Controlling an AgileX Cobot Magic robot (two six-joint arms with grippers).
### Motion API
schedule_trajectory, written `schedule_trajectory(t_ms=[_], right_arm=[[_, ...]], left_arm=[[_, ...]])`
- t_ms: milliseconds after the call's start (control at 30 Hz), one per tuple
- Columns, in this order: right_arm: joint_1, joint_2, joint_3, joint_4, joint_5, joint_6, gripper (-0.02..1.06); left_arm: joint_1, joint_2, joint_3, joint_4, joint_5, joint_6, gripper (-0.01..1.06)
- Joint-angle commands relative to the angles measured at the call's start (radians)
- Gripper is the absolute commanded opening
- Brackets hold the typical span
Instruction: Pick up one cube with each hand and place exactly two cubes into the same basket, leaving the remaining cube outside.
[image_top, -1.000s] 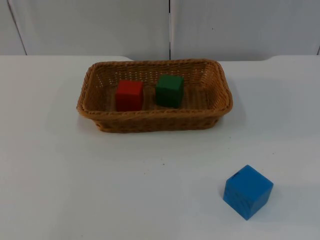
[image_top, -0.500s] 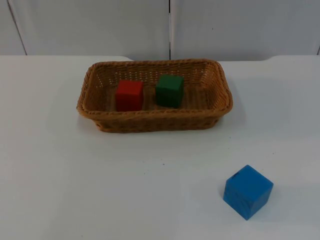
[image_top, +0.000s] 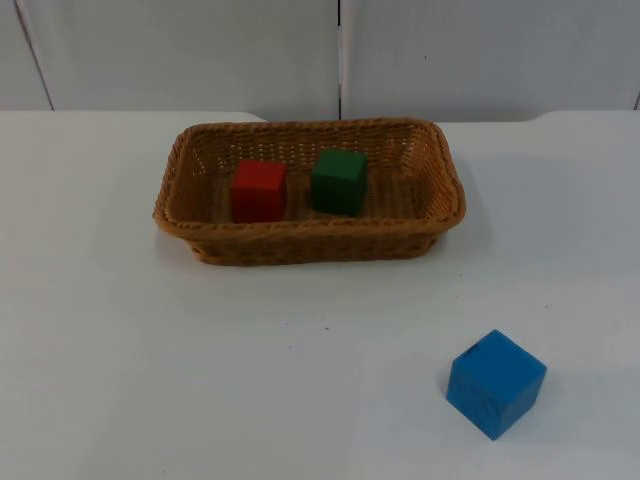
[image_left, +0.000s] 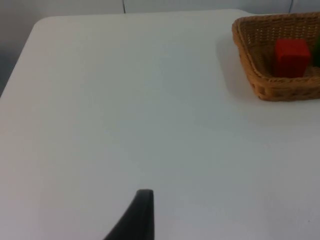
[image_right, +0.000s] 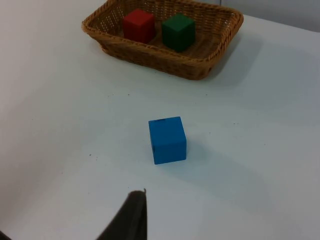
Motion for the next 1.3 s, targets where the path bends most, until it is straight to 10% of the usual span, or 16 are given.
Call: schedule_trajectory(t_ms=[0,767,1267], right_arm=[[-0.004,-0.005,0.001,0.002,-0.002,0.001,1.05],[-0.017,-0.005,0.001,0.002,-0.002,0.007,1.05],[-0.375,-0.005,0.001,0.002,-0.002,0.007,1.05]], left_arm=[[0.002,-0.004,0.004,-0.005,-0.004,-0.003,1.05],[0.002,-0.004,0.004,-0.005,-0.004,-0.003,1.05],[0.002,-0.004,0.004,-0.005,-0.004,-0.003,1.05]])
